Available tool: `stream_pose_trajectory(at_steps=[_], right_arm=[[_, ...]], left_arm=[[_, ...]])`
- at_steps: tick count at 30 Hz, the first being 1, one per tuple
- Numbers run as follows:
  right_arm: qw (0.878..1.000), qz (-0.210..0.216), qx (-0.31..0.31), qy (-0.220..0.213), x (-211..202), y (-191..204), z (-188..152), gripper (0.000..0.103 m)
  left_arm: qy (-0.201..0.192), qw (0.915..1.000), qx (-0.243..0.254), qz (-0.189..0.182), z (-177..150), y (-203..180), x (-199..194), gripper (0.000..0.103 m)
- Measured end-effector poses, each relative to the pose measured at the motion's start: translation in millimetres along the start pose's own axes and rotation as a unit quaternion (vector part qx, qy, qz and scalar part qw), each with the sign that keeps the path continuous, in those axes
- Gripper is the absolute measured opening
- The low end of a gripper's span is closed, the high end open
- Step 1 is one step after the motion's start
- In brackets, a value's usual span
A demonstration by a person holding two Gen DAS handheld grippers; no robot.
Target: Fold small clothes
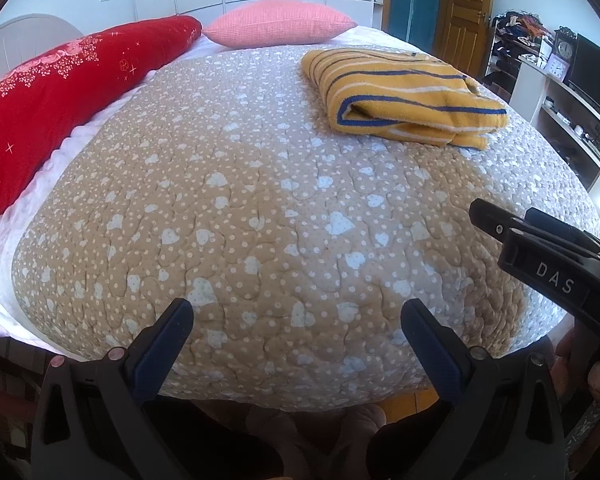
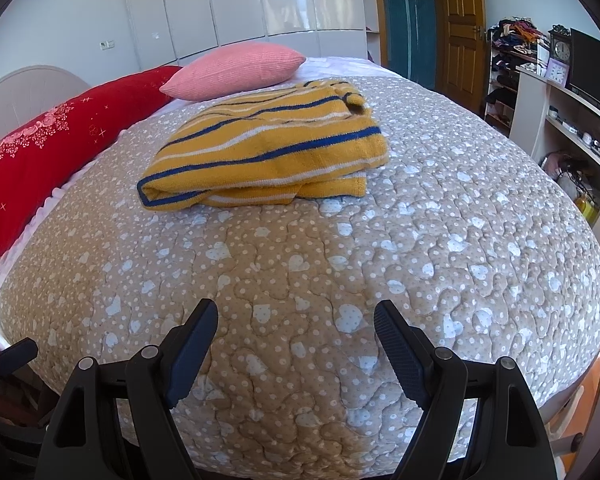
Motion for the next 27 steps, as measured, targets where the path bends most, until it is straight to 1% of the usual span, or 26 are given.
stream_pose_trajectory(at_steps=[14, 23, 27], right_arm=[[1.000, -0.001, -0.001, 0.003, 2.4, -1.1, -0.6, 0.084], [1.000, -0.002, -0.002, 0.004, 1.3, 0.8, -1.5, 0.084], [1.000, -0.003, -0.003, 0.005, 1.8, 2.7, -2.2, 0.084]], left_arm=[[0.004, 1.0000, 0.004, 0.001, -1.3, -0.6, 2.1, 0.103], [0.010, 0.9998, -0.001, -0.016, -3.2, 0.9, 5.2, 0.103], [0.010, 0.9999, 0.000, -0.014, -4.1, 0.3, 6.4, 0.103]])
Point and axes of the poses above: each gripper's, at about its wrist camera, not at the fingertips, and x roughly the way its jaws point, y to its left, z to its top, the point moved 1 cm from there along x, roughly the way its jaws point, and after that the axes turned 12 degrees about -z, right-handed, at the moved point
